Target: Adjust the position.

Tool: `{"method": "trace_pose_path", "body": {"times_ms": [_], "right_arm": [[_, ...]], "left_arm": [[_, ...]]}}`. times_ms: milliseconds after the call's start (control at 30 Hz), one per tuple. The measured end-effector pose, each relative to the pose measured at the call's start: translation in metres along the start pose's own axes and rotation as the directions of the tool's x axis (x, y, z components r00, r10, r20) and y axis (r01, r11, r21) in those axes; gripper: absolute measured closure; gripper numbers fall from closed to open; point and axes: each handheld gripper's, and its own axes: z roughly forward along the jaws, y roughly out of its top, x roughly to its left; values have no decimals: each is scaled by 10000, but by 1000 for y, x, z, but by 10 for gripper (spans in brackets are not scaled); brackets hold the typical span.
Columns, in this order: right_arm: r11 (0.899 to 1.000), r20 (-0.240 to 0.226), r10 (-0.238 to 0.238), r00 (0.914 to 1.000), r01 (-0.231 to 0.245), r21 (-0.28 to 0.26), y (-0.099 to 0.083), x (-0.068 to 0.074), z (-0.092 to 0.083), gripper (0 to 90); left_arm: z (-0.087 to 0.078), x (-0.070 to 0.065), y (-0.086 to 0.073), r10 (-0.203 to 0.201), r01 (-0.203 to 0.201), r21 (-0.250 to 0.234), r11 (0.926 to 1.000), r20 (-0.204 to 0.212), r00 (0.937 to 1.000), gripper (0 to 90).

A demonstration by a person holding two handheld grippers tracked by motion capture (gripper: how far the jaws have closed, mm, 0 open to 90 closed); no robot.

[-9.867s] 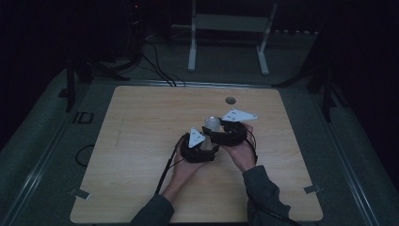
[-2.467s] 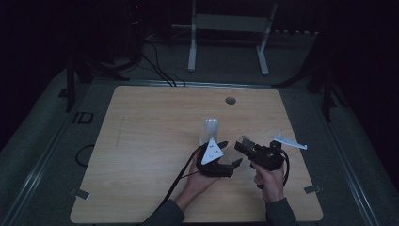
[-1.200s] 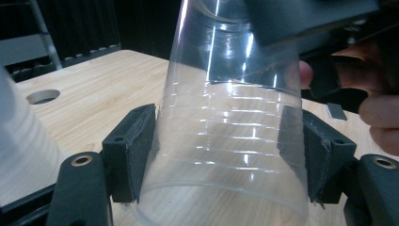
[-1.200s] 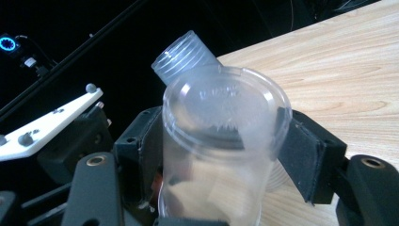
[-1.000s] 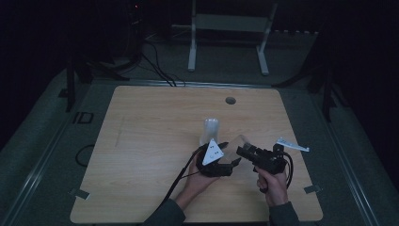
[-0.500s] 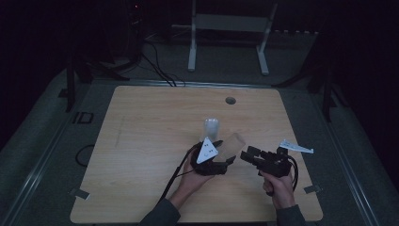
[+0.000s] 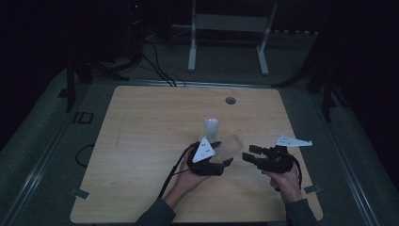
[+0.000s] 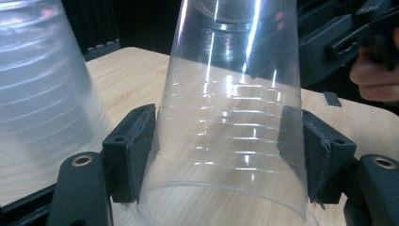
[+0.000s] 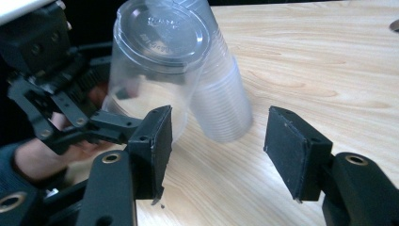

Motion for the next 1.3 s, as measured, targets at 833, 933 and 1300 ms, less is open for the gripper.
{"method": "trace_pose_path", "body": {"times_ms": [833, 933, 1300], "right_arm": [[8862, 636, -3821, 9219, 3460, 3079, 21, 8, 4, 422], [8704, 574, -4053, 9124, 3660, 3293, 22, 8, 3, 422], [8161, 332, -4680, 8831, 4174, 3996, 27, 9, 0, 419]], "left_arm": [[-1, 2, 1, 229, -257, 393, 9989, 701, 9973, 296], [-2, 3, 2, 295, -328, 441, 9985, 751, 9967, 296], [-5, 8, 3, 407, -466, 648, 9968, 894, 9952, 296]]}}
